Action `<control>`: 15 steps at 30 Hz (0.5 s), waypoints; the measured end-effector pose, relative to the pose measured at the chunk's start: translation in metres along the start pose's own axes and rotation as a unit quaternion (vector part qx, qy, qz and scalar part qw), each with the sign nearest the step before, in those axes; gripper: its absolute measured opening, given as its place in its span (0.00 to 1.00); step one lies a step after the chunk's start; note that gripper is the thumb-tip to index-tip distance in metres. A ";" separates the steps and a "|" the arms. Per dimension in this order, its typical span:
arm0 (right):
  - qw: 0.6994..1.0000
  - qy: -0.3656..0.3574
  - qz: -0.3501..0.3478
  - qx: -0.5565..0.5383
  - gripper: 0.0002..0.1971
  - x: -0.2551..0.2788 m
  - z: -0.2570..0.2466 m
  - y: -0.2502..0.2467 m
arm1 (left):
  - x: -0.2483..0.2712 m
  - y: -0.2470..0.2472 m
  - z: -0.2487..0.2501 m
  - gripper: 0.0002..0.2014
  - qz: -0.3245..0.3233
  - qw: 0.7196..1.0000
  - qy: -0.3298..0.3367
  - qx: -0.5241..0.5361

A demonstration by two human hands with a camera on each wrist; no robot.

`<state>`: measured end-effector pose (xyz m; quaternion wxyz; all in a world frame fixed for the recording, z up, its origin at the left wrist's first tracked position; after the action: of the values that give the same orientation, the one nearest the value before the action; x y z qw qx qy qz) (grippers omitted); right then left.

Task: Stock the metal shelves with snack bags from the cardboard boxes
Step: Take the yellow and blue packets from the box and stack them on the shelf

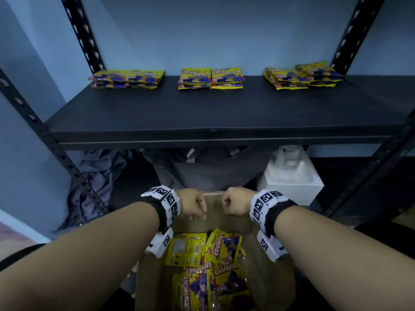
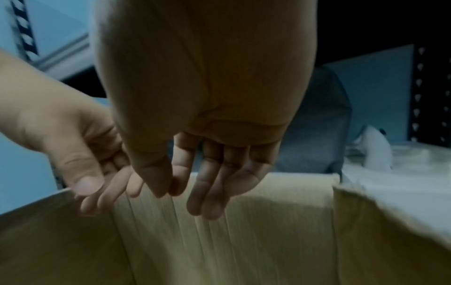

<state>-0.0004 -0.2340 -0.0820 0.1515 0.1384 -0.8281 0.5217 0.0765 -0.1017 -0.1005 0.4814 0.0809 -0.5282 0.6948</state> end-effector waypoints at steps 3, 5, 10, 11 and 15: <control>0.999 0.032 -0.020 -0.018 0.05 -0.019 0.015 0.026 | -0.021 0.026 -0.020 0.08 0.000 0.999 -0.037 0.011; 0.998 0.056 -0.033 -0.021 0.05 -0.033 0.032 0.048 | -0.039 0.044 -0.036 0.09 0.003 0.998 -0.059 0.027; 0.986 0.128 -0.103 0.004 0.08 -0.107 0.141 0.161 | -0.088 0.086 -0.076 0.14 -0.015 0.993 -0.117 0.024; 0.985 0.134 -0.106 -0.018 0.05 -0.117 0.151 0.180 | -0.101 0.093 -0.085 0.13 -0.019 0.991 -0.127 0.030; 0.976 0.175 -0.103 -0.071 0.11 -0.122 0.147 0.199 | -0.133 0.116 -0.113 0.21 -0.022 0.988 -0.154 0.018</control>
<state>0.0186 -0.2760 -0.3538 0.3568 0.1186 -0.8049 0.4590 0.1039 -0.0852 -0.3076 0.4077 0.2069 -0.5813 0.6730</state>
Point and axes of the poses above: each hand's wrist, its own x-axis away from the middle knuckle, its own y-axis out of the palm, z = x × y, the point moved 7 cm from there along -x, towards the middle knuckle, and after that the axes turned 10 degrees about -y, right-handed, at the moved point
